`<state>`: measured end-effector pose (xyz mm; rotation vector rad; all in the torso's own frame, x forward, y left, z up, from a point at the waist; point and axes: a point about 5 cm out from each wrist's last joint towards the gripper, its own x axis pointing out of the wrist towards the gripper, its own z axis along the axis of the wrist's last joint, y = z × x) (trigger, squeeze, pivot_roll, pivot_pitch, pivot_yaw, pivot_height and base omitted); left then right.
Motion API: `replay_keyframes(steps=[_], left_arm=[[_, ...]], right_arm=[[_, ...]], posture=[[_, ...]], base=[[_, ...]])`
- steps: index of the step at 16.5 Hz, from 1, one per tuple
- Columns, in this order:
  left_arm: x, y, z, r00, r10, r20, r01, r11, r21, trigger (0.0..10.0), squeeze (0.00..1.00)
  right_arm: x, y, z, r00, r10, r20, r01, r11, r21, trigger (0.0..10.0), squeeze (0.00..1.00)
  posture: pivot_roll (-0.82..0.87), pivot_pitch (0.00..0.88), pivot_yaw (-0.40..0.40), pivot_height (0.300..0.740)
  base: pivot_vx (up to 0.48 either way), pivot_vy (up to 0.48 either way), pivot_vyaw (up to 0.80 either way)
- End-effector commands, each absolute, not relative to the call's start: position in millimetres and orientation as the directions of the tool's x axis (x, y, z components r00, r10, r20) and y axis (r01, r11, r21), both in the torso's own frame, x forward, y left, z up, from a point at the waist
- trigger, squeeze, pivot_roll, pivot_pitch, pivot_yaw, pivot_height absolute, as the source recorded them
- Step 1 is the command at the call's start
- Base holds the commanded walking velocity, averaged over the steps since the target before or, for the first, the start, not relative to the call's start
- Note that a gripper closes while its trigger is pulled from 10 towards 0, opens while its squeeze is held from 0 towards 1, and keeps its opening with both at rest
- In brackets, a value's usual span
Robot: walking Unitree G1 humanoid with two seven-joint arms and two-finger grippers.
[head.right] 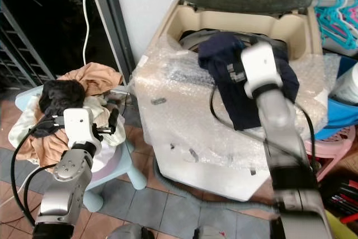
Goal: Clothes washing
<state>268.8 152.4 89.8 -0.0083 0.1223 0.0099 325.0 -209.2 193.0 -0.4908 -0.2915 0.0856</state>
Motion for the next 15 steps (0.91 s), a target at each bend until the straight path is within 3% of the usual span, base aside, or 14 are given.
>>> replay_keyframes(steps=[1,5,9,10,11,15], left_arm=[[268,158,88,0.99,0.025,-0.135,-0.025,1.0,0.006,10.0,0.0],[267,158,88,0.99,0.018,-0.142,-0.017,1.0,0.01,10.0,0.0],[267,158,88,0.989,0.017,-0.145,-0.015,1.0,0.012,10.0,0.0],[267,158,88,0.989,0.018,-0.145,-0.016,1.0,0.014,10.0,0.0],[267,158,88,0.989,0.02,-0.145,-0.018,1.0,0.016,10.0,0.0],[267,158,88,0.989,0.031,-0.142,-0.029,0.999,0.019,10.0,0.0]], right_arm=[[320,-206,196,0.952,0.141,0.271,0.005,0.88,-0.474,10.0,1.0],[280,-190,145,0.983,0.163,0.085,-0.116,0.908,-0.403,10.0,1.0],[278,-174,119,0.968,0.219,-0.12,-0.247,0.912,-0.329,10.0,1.0],[287,-174,121,0.969,0.204,-0.138,-0.237,0.921,-0.308,10.0,0.9],[294,-177,124,0.973,0.186,-0.137,-0.22,0.926,-0.307,0.0,0.87],[330,-199,163,0.994,0.097,-0.047,-0.107,0.943,-0.314,0.0,0.71]], posture=[[-0.07,0.0,0.075,0.74],[-0.07,0.0,0.078,0.74],[-0.07,0.0,0.078,0.74],[-0.07,0.0,0.078,0.74],[-0.06,0.0,0.076,0.74],[-0.05,0.0,0.071,0.74]], base=[[0.0,0.0,0.0],[0.0,0.0,0.0],[0.0,0.0,0.0],[0.0,0.0,0.0],[0.0,0.0,0.0],[0.0,0.0,0.0]])
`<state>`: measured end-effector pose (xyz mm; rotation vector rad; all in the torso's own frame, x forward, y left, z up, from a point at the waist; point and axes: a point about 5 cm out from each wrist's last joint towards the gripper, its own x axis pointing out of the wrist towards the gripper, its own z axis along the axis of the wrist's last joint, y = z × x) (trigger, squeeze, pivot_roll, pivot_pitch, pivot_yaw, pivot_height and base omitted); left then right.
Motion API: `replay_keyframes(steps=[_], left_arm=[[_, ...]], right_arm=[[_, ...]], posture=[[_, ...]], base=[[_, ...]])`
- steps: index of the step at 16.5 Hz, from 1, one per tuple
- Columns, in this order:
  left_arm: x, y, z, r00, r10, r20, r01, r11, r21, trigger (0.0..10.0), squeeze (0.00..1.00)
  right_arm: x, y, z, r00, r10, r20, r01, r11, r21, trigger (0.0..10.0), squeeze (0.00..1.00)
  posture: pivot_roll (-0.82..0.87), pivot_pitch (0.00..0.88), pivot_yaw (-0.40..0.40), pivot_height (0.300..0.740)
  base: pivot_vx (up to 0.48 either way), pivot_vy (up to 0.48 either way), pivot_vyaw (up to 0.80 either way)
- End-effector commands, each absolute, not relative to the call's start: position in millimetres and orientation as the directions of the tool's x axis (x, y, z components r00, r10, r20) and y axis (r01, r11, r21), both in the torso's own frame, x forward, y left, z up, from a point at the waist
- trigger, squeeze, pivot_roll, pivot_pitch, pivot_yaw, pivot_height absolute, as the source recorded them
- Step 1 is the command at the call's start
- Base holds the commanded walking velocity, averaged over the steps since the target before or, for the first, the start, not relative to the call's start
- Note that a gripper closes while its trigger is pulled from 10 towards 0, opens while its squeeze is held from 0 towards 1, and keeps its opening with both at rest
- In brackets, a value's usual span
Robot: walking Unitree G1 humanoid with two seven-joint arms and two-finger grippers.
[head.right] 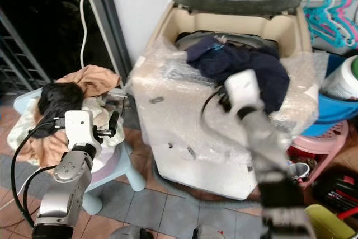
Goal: Clothes washing
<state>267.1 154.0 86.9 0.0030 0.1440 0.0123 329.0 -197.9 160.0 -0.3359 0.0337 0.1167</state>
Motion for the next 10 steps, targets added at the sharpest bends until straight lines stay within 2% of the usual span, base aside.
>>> replay_keyframes(steps=[1,4,7,8,9,10], left_arm=[[267,158,88,0.989,0.033,-0.143,-0.03,0.999,0.019,10.0,0.0],[267,157,87,0.989,0.029,-0.147,-0.027,0.999,0.018,10.0,0.0],[269,157,87,0.988,0.026,-0.152,-0.023,1.0,0.021,10.0,0.0],[269,157,87,0.988,0.027,-0.153,-0.024,0.999,0.023,10.0,0.0],[269,158,88,0.988,0.032,-0.151,-0.029,0.999,0.023,10.0,0.0],[268,158,88,0.989,0.038,-0.145,-0.035,0.999,0.023,10.0,0.0]], right_arm=[[335,-204,170,0.995,0.092,-0.029,-0.096,0.944,-0.317,0.0,0.7],[349,-219,185,0.998,0.054,0.007,-0.049,0.938,-0.344,0.0,0.66],[362,-220,201,0.998,0.034,0.06,-0.01,0.934,-0.357,0.0,0.63],[366,-218,214,0.991,0.046,0.126,0.0,0.941,-0.338,1.5,0.39],[366,-209,232,0.97,0.097,0.223,-0.017,0.943,-0.333,10.0,0.09],[362,-202,234,0.957,0.132,0.259,-0.042,0.944,-0.327,10.0,0.0]], posture=[[-0.05,0.0,0.068,0.74],[-0.06,0.0,0.068,0.74],[-0.06,0.0,0.072,0.74],[-0.05,0.0,0.07,0.74],[-0.05,0.0,0.07,0.74],[-0.05,0.0,0.07,0.74]], base=[[0.0,0.0,0.0],[0.0,0.0,0.0],[0.0,0.0,0.0],[0.0,0.0,0.0],[0.0,0.0,0.0],[0.0,0.0,0.0]])
